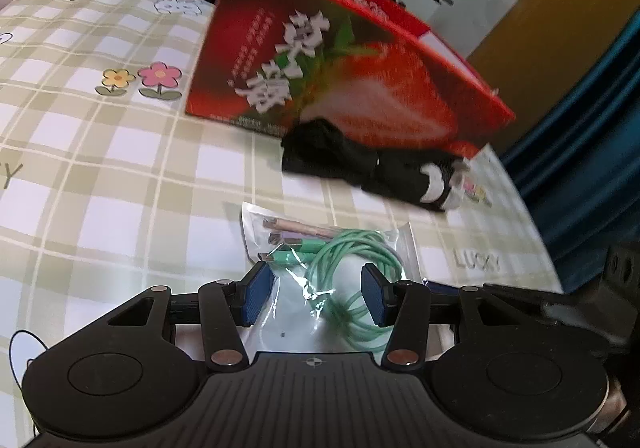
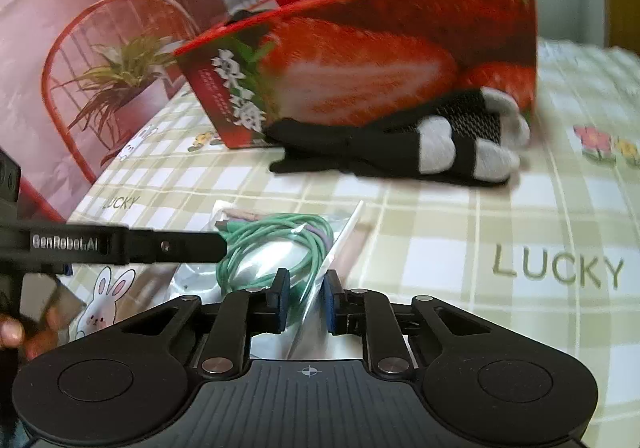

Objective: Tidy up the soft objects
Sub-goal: 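Lift the cable bag with both grippers and carry it over the red box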

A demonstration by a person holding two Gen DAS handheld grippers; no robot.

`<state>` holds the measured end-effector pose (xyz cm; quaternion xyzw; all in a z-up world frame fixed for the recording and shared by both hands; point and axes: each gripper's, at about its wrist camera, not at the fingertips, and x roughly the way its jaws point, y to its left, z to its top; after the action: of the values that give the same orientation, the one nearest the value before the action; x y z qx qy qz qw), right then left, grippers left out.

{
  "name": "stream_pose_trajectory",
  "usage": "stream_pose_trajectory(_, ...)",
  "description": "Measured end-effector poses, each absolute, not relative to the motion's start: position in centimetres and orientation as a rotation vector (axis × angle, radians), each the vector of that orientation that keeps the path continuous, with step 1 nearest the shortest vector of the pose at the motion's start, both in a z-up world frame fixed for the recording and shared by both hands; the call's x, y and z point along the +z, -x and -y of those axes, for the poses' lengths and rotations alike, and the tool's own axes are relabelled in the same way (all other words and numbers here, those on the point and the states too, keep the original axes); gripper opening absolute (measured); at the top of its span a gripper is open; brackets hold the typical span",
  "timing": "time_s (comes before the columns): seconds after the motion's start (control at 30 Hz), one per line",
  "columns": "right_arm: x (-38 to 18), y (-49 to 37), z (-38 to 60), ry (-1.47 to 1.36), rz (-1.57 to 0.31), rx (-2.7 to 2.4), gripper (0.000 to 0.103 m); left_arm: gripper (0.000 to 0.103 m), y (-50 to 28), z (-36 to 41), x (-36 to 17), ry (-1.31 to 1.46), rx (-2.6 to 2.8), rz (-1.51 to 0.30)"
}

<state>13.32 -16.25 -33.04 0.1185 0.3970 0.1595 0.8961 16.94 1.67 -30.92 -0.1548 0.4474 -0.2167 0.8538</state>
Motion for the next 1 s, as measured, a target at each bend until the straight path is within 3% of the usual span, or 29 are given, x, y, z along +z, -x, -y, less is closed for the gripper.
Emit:
stream_pose_trajectory(0.47,-26.1,-14.2,17.6,-0.175,-0.587,0.312,0.014,0.051,-17.7,-1.4,-23.6,0.277,-0.545,-0.715)
stream_pose_trajectory(1.0,-17.2,-22.5,20.2,-0.088,-0.425,0.278,0.014,0.051,-24.3,1.1,-16.1,0.266,-0.580,-0.548)
